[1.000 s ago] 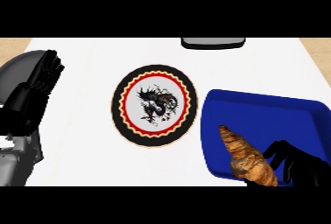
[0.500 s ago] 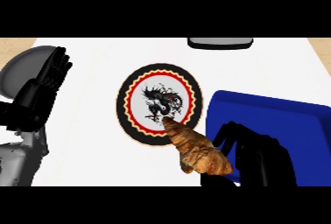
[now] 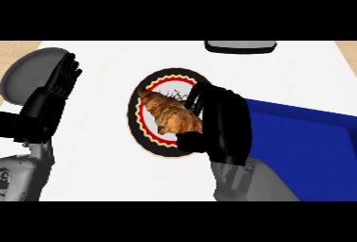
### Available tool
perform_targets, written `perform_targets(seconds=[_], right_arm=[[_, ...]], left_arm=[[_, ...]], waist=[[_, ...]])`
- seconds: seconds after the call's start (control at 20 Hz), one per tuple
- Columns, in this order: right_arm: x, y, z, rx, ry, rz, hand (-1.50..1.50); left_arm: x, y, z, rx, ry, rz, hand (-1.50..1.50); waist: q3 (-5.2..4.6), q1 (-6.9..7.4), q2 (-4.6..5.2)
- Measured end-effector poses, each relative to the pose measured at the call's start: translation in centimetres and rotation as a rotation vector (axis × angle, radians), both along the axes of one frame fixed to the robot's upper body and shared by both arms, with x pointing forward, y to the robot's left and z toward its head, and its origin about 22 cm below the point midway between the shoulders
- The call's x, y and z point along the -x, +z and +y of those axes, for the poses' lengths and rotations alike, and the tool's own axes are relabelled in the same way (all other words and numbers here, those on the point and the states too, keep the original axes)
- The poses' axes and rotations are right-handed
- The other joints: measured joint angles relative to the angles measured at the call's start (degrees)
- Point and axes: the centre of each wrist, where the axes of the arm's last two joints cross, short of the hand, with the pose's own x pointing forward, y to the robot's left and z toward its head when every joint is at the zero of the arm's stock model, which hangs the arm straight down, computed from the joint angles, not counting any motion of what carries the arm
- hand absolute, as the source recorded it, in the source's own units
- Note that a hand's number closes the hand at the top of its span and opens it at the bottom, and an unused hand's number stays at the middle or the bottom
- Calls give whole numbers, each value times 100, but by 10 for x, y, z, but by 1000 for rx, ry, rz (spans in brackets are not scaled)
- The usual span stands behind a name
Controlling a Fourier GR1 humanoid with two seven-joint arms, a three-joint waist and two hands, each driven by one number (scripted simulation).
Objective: Pick the croissant from the tray and place it in the plate
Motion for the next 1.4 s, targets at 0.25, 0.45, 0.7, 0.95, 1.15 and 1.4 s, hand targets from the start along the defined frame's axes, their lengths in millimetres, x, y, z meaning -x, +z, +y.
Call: perform_targets(seconds=[0.25,0.45,0.7,0.95,1.15,1.4], right_arm=[[-44,-16,23,14,-16,42,150],[-75,-31,35,47,-37,77,150],[-100,-59,38,55,-48,136,150],[-118,-77,31,-28,-107,167,-150],[-123,-84,29,-117,-88,156,-150],[-127,-81,30,-244,-82,55,-150]], left_arm=[[-3,5,-1,3,-8,4,0],[-5,6,-3,5,-17,-4,0],[-10,14,0,-1,-31,-6,0],[-11,17,-9,1,-50,-16,0],[-14,19,-11,1,-59,-15,0],[-15,16,-17,6,-60,-16,0]], waist=[[2,44,10],[2,79,19],[2,143,40],[4,260,71],[7,331,95],[8,350,98]])
